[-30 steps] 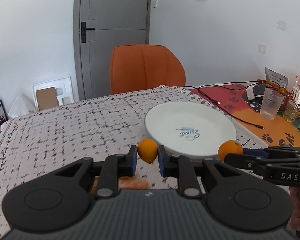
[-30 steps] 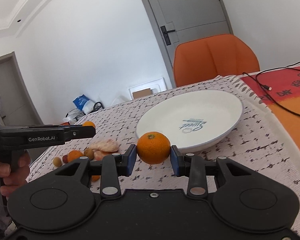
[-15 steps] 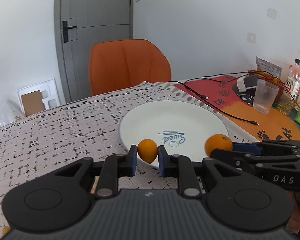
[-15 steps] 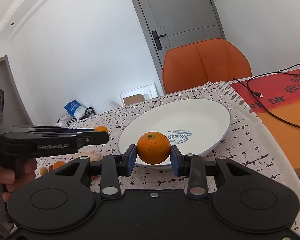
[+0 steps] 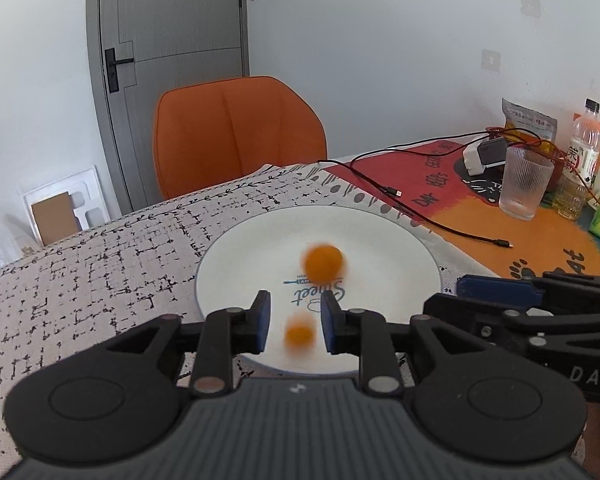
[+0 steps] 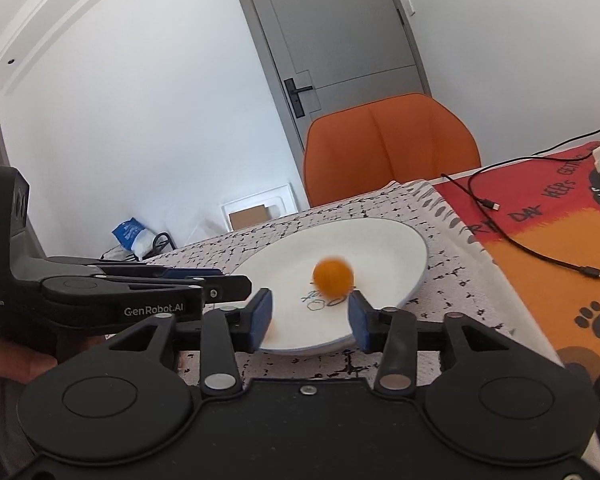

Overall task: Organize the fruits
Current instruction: 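Withdraw both open grippers from the bowl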

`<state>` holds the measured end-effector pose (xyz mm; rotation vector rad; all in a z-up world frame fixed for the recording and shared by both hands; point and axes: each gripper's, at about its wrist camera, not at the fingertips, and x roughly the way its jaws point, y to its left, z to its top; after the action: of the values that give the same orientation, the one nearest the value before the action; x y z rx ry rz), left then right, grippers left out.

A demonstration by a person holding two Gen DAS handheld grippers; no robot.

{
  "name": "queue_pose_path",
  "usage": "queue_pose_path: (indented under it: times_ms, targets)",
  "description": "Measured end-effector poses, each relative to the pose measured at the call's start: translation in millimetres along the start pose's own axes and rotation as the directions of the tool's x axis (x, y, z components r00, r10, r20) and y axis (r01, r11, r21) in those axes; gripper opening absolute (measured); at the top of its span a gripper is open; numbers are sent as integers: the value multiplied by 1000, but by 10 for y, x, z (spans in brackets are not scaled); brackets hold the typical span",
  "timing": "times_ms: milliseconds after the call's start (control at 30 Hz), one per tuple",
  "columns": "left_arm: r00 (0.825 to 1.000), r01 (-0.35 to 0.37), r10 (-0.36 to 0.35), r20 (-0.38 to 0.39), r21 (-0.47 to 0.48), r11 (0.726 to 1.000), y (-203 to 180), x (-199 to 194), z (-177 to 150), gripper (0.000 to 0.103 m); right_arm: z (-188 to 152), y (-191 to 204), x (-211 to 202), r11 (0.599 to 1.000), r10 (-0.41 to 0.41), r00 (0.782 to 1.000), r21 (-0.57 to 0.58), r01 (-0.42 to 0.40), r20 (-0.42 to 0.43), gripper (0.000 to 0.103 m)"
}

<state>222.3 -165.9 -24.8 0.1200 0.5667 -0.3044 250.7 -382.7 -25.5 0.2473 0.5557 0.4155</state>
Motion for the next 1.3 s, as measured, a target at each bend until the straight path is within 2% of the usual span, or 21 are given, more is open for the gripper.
queue_pose_path:
  times_ms: [33, 67, 200, 267, 333, 400, 500, 600, 733, 900, 1067, 1300]
  targets:
    - [1000, -2, 2, -7, -11, 1000, 15, -5, -5, 27, -6, -8, -19, 1000, -7, 1000, 5, 7, 5, 58]
    - [1000, -5, 5, -14, -22, 1000, 36, -11, -11, 28, -12, -16, -34, 1000, -16, 1000, 10, 16, 11, 61]
    - [1000, -18, 17, -13, -66, 998, 129, -90, -35, 47, -32, -54, -75, 998, -50, 998, 39, 49, 31, 71]
    - [1000, -22, 22, -2, -75, 997, 169, -163, -46, 55, -34, -70, -84, 997, -55, 998, 51, 54, 31, 83]
    - [999, -35, 36, 12, -79, 996, 210, -241, -57, 64, -33, -59, -107, 997, -64, 997, 54, 61, 44, 99]
    - [998, -49, 51, 26, -88, 995, 251, -307, -66, 71, -27, -34, -142, 997, -62, 996, 51, 59, 59, 103]
    - [996, -65, 73, 59, -116, 991, 320, -425, -97, 85, -6, -22, -150, 996, -65, 997, 65, 62, 49, 103]
    - [993, -83, 93, 78, -127, 988, 375, -528, -133, 90, -3, 24, -136, 991, -117, 993, 63, 115, 30, 103]
    - [990, -96, 110, 90, -150, 984, 464, -655, -183, 95, -19, 57, -126, 991, -110, 994, 84, 107, 23, 103]
    - [985, -116, 136, 106, -178, 977, 606, -817, -248, 96, -34, 201, -120, 988, -149, 988, 36, 148, 45, 103]
    - [983, -129, 152, 103, -203, 971, 725, -960, -321, 96, -20, 310, -117, 989, -146, 988, 5, 146, 51, 103]
    - [978, -154, 181, 108, -220, 963, 922, -1165, -407, 97, -26, 526, -79, 995, -81, 997, -55, 82, 17, 103]
